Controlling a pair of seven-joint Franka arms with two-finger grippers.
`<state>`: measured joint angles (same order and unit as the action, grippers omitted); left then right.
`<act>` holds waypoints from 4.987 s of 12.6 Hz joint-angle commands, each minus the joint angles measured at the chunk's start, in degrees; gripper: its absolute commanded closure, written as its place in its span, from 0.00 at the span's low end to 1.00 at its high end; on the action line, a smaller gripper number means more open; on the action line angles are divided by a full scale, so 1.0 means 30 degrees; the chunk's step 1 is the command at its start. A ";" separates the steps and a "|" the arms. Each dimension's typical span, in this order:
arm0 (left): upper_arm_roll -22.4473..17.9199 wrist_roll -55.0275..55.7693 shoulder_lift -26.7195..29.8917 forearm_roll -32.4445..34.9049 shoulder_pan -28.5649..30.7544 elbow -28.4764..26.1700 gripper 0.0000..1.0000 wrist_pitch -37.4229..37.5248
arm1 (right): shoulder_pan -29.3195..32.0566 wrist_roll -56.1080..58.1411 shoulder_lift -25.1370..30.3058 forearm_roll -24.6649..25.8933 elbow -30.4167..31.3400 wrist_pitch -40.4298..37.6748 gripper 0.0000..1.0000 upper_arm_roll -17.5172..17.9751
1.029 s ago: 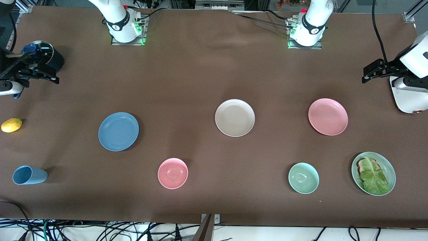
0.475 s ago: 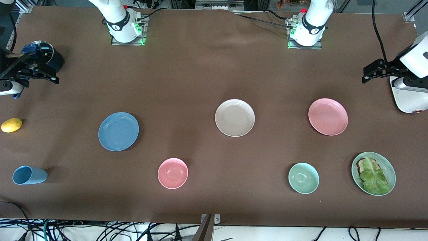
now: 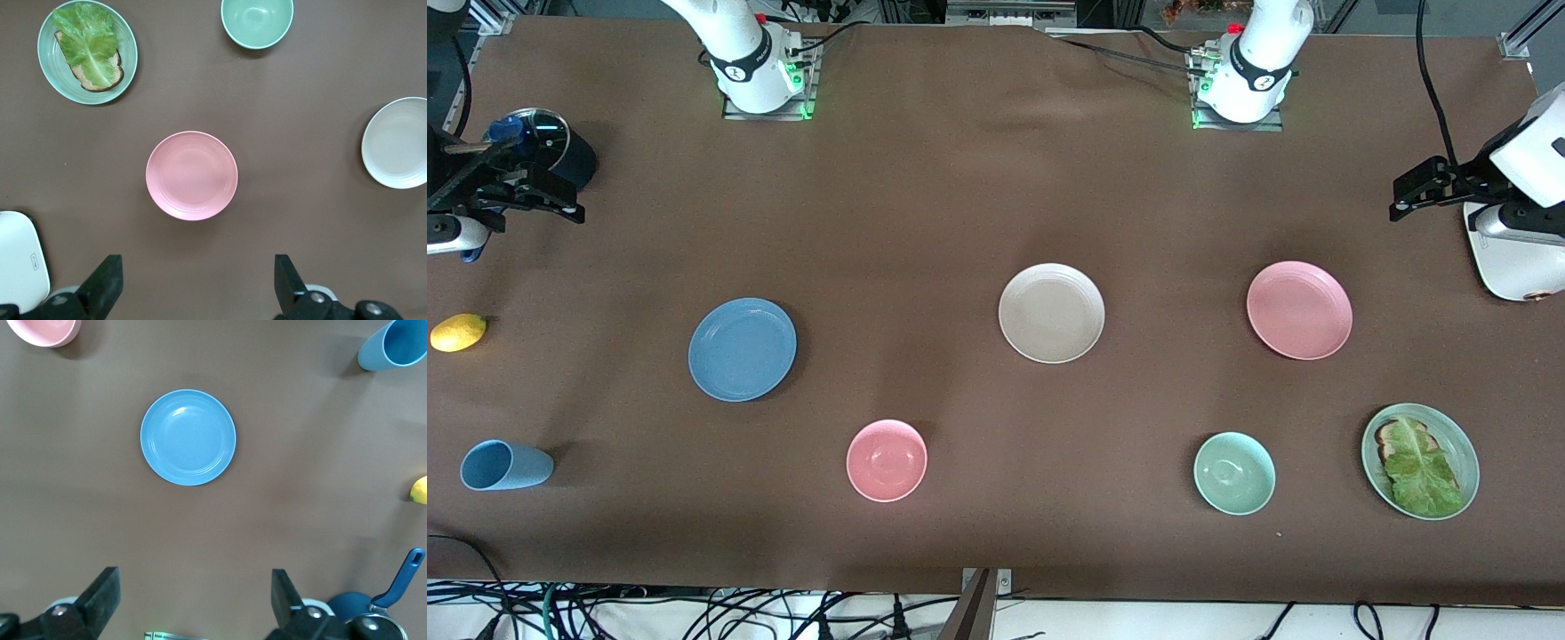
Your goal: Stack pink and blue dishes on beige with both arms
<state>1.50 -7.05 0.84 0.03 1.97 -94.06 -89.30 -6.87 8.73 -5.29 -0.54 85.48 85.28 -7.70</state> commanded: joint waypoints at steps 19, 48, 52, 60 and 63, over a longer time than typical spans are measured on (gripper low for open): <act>-0.0060 -0.0374 -0.7805 0.0927 0.2796 0.1647 0.00 0.0176 | 0.0180 0.0109 -0.0113 -0.0290 -0.0486 0.0693 0.00 0.0047; 0.0174 -0.2252 -0.8220 0.1427 0.4358 -0.8349 1.00 -1.1698 | 0.0004 -0.0096 -0.6646 -0.0553 0.6566 1.3720 0.01 0.0135; 0.2186 0.0548 -0.7898 0.1133 0.4002 -0.4779 1.00 -0.6076 | 0.0179 0.0662 -0.6705 -0.0612 0.9762 1.7649 0.01 -0.0246; 0.8406 1.1686 -0.8159 -0.1267 0.2049 -0.1753 1.00 -0.3895 | 0.1381 0.1603 -0.7612 -0.0670 1.0178 1.8915 0.08 -0.0188; 0.8378 1.3357 -0.9852 -0.1650 -0.0559 -0.0468 1.00 -0.5181 | 0.1293 0.1281 -0.7672 -0.0874 0.9916 1.8770 0.09 -0.0013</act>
<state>27.06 30.29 -23.69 -4.15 3.61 -99.93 -103.97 -3.23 12.13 -28.48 -1.71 115.25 141.04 -8.44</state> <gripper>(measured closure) 0.952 0.093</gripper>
